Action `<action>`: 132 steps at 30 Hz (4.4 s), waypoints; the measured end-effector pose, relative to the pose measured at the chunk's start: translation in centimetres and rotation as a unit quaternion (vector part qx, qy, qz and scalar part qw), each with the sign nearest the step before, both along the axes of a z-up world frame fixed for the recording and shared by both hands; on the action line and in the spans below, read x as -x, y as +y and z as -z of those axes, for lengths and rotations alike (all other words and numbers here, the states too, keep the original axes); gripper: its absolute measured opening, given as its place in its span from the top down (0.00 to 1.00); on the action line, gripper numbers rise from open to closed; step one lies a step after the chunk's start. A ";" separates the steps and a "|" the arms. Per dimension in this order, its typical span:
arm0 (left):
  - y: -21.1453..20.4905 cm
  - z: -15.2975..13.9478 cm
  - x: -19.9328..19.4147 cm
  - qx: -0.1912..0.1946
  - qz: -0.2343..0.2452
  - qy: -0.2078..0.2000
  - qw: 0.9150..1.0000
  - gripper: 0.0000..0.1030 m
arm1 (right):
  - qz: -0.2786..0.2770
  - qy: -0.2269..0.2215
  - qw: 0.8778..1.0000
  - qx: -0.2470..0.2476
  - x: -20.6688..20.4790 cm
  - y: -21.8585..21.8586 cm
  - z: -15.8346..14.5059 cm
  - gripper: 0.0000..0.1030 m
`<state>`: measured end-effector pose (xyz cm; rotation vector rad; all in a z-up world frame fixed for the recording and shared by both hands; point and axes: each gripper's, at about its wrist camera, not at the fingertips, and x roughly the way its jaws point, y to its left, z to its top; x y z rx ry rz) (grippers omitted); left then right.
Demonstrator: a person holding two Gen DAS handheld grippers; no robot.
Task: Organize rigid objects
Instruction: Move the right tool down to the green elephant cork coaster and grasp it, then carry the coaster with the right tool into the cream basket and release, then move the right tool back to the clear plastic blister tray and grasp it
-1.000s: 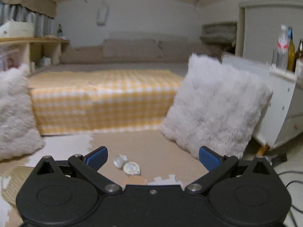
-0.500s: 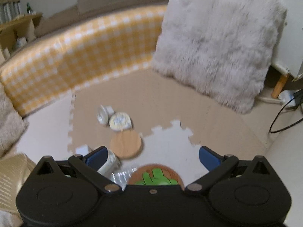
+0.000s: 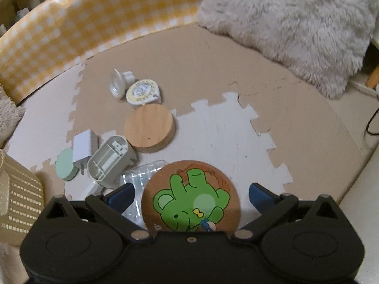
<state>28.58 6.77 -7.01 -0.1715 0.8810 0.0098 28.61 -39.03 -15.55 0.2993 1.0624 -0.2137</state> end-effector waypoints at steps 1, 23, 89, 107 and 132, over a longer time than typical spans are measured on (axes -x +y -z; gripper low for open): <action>0.0 0.1 0.0 0.000 0.000 0.001 1.000 0.94 | 0.002 0.003 1.000 -0.002 -0.1 -0.1 0.2 0.00; -0.1 1.0 -0.7 -0.021 0.023 0.010 0.999 0.93 | 0.005 0.041 0.999 -0.017 -0.6 0.0 0.9 0.04; 1.7 1.8 -2.3 0.056 0.022 0.042 0.997 0.96 | -0.340 -0.054 0.937 0.049 -3.9 33.7 -2.2 0.04; 1.8 1.7 -2.4 0.058 0.021 0.042 0.997 0.96 | -0.336 -0.037 0.941 0.017 -4.0 33.3 -2.6 0.04; 1.4 1.7 -2.6 0.040 0.024 0.046 0.998 0.96 | -0.319 -0.117 0.940 0.011 1.3 26.0 -12.3 0.03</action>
